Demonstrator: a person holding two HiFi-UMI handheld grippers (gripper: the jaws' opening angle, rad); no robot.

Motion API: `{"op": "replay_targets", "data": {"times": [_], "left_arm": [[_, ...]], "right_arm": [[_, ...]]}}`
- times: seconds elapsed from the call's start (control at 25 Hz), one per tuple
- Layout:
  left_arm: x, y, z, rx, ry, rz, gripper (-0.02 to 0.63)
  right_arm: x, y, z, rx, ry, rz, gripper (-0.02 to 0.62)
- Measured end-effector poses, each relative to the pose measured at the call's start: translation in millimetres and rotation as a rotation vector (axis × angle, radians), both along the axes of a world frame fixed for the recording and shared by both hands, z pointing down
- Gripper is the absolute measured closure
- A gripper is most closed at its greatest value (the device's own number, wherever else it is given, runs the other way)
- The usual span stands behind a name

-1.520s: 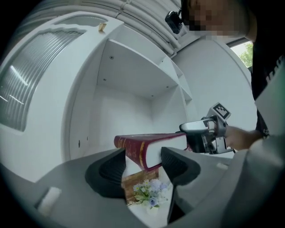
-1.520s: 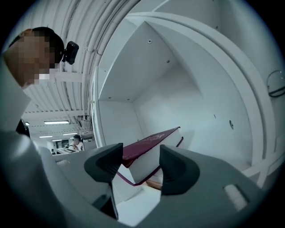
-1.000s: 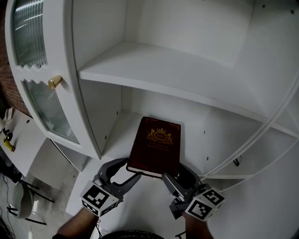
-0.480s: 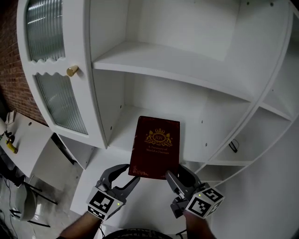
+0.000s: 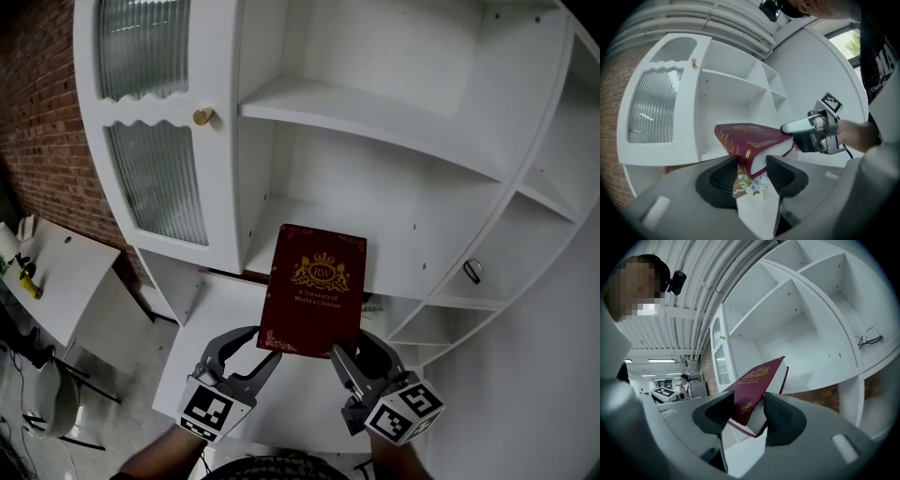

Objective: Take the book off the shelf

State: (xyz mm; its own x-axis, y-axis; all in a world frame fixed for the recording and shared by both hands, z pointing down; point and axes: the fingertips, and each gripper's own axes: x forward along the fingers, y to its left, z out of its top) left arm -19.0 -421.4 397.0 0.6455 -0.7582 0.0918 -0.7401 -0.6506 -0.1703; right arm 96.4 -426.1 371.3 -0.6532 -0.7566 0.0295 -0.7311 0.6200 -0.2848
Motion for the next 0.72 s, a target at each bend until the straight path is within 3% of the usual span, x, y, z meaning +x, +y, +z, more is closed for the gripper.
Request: {"op": "replay_targets", "data": {"times": [0.36,0.72], "left_arm": [[-19,46,-26,0.050,0.007,0.058,0.400],[-29,84,-69,0.172,-0.022,0.110,0.400]], "right_arm": [[-19,53,-29,0.076,-0.001,0.049,0.388],[-30,97,-63,0.156,0.004,0.092,0.390]]}}
